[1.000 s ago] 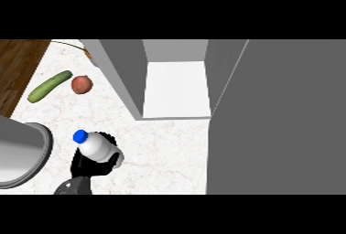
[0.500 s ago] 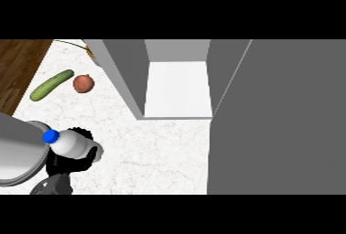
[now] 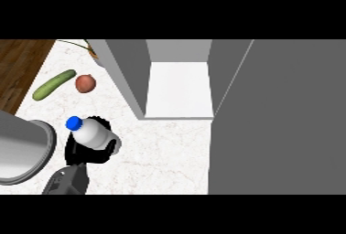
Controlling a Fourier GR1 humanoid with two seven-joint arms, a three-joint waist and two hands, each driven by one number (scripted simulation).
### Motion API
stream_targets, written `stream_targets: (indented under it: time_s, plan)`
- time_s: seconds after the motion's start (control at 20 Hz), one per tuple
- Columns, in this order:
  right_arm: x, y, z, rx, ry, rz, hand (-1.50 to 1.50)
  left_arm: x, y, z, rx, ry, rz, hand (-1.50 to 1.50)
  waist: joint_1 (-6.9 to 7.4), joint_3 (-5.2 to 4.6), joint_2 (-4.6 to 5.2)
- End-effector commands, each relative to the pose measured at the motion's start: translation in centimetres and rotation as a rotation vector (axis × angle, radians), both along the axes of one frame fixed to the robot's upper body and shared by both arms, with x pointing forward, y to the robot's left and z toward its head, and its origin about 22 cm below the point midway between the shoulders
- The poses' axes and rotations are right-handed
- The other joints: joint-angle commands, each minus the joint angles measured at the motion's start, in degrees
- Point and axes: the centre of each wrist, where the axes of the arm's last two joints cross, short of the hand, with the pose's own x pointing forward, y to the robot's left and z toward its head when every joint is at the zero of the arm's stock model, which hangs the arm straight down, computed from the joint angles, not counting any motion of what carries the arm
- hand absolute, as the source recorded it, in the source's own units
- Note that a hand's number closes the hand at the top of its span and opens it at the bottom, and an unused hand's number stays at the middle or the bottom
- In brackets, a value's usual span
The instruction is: Pick up the bottled water, place it into the cabinet and close the cabinet
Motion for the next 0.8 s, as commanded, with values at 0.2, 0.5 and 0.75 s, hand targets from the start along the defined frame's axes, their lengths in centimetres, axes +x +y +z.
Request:
stream_targets:
  time_s: [0.2,0.5,0.75]
  plan:
    - [-0.4,1.7,3.2,0.029,-0.072,0.012,-1.5,0.9,-6.6,3.8,-0.001,0.008,-0.063,1.5,-0.01,0.01,0.03]
    - [-0.4,1.5,4.4,0.008,-0.084,0.056,-1.5,3.0,-11.6,8.2,0.06,-0.043,-0.036,1.5,-0.8,-0.06,0.1]
    - [-0.2,0.9,3.2,0.015,-0.071,0.045,-1.5,4.0,-14.2,10.8,0.09,-0.059,-0.003,1.5,-0.84,-0.02,0.14]
